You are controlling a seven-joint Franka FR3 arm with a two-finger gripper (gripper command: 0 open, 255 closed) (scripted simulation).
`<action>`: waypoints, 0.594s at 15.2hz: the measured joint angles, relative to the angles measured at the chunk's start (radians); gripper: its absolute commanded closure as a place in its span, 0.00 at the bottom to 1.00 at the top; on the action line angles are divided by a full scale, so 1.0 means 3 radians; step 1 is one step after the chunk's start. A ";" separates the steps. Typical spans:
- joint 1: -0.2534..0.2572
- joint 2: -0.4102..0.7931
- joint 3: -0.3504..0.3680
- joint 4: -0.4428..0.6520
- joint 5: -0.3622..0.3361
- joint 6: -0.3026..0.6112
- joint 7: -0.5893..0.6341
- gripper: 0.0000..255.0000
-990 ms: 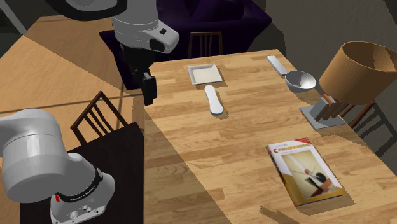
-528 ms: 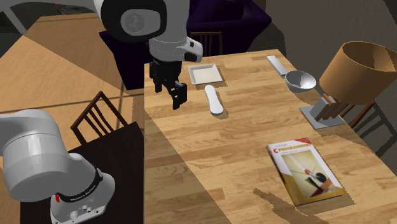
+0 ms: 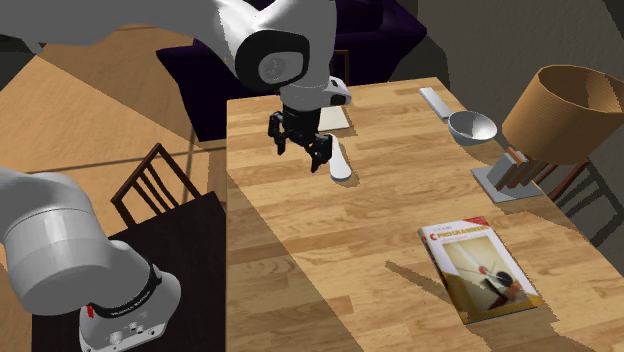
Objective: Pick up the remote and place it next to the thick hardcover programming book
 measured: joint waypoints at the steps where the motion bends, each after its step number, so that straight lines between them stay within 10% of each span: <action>1: 0.0021 0.0152 -0.0008 0.0086 0.0009 0.0082 -0.0102 0.00; 9: 0.0156 0.1136 0.0070 0.0635 0.0088 0.0635 -0.0800 0.00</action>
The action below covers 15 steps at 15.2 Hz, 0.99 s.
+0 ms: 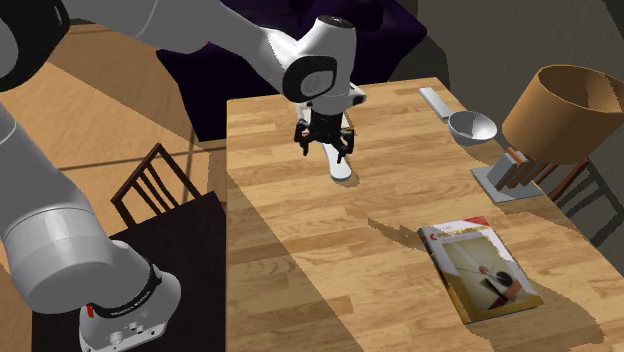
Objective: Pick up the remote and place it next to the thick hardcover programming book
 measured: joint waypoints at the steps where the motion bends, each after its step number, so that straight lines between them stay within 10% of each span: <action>1: 0.0001 0.0122 0.0012 0.0091 0.0007 0.0045 -0.0096 0.00; 15: 0.0118 0.1503 0.0319 0.1256 -0.0084 0.0476 -0.0934 0.00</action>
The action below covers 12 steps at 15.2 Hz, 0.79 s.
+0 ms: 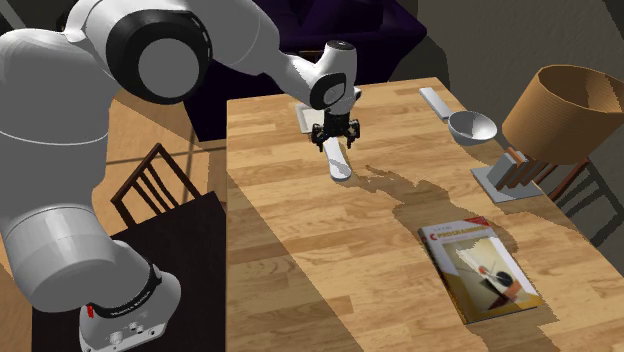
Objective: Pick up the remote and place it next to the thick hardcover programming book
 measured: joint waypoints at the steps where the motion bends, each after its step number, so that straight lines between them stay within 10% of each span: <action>1: -0.0001 0.0037 0.0003 0.0010 -0.0002 0.0029 -0.0009 0.00; 12: -0.0007 0.0221 0.0005 0.0024 -0.0003 0.0202 -0.0020 0.00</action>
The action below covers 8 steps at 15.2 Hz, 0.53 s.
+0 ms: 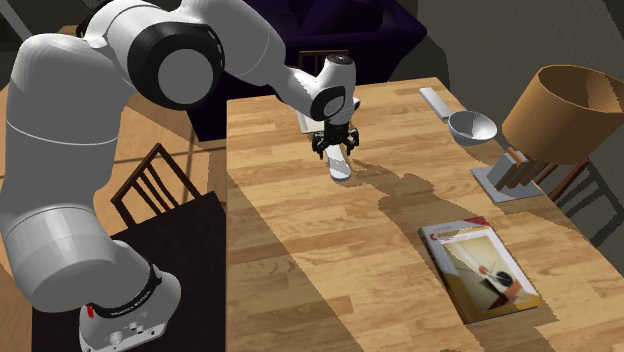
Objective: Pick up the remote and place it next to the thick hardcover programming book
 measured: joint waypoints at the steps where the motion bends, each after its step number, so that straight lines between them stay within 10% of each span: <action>1: 0.0000 0.0000 0.0000 0.0000 0.0000 0.0000 0.0000 1.00; 8: 0.0000 0.0000 0.0000 -0.0001 0.0000 0.0000 0.0000 1.00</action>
